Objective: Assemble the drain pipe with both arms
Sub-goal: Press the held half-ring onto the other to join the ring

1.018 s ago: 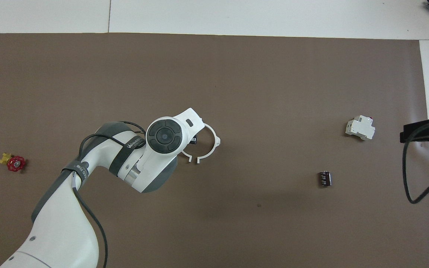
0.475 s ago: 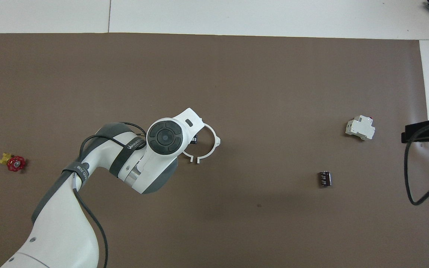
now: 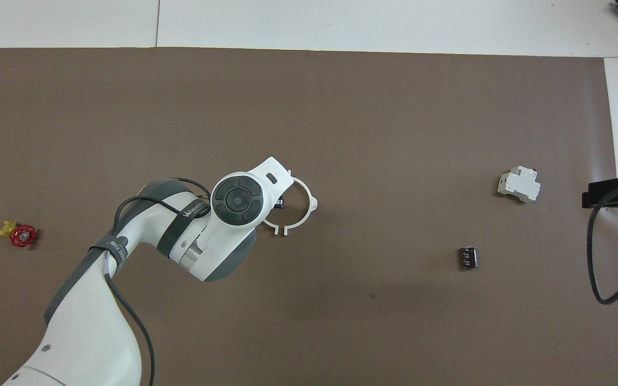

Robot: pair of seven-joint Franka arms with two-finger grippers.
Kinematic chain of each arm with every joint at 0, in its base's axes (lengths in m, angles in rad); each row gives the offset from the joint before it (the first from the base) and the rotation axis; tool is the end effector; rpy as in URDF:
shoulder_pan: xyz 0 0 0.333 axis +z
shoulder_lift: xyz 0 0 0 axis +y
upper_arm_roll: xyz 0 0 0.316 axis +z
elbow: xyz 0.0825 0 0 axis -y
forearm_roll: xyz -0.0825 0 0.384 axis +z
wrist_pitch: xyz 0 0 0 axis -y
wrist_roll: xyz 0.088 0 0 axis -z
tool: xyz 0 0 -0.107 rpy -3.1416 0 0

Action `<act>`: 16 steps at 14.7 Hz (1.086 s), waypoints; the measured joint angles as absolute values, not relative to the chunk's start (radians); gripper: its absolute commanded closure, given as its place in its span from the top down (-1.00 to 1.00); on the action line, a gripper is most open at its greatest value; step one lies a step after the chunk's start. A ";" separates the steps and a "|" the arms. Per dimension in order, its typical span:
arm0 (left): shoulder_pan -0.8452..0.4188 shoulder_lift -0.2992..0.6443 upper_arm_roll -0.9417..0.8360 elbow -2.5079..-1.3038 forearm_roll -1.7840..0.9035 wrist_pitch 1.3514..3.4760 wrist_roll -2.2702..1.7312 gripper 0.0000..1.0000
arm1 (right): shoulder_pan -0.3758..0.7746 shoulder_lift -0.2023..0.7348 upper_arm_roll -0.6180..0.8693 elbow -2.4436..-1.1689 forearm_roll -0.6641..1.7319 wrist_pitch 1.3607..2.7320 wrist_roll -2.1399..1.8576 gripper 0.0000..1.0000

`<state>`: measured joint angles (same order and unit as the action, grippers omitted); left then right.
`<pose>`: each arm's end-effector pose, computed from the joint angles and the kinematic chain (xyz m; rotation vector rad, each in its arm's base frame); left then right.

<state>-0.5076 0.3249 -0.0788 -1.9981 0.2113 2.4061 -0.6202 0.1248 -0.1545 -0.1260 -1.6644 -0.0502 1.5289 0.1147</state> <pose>0.5119 -0.3363 0.3053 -3.0761 0.1723 -0.2163 0.5016 -0.0117 0.6577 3.1064 -0.1821 0.0303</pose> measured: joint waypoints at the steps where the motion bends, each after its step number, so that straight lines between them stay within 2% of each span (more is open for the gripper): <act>1: -0.508 0.325 -0.079 -1.998 0.211 2.407 -0.624 -1.00 | 0.125 -0.155 -0.126 -1.664 -0.050 1.529 0.115 1.00; 16: -0.517 0.325 -0.079 -2.007 0.211 2.436 -0.680 -1.00 | 0.125 -0.172 -0.126 -1.664 -0.050 1.529 0.115 1.00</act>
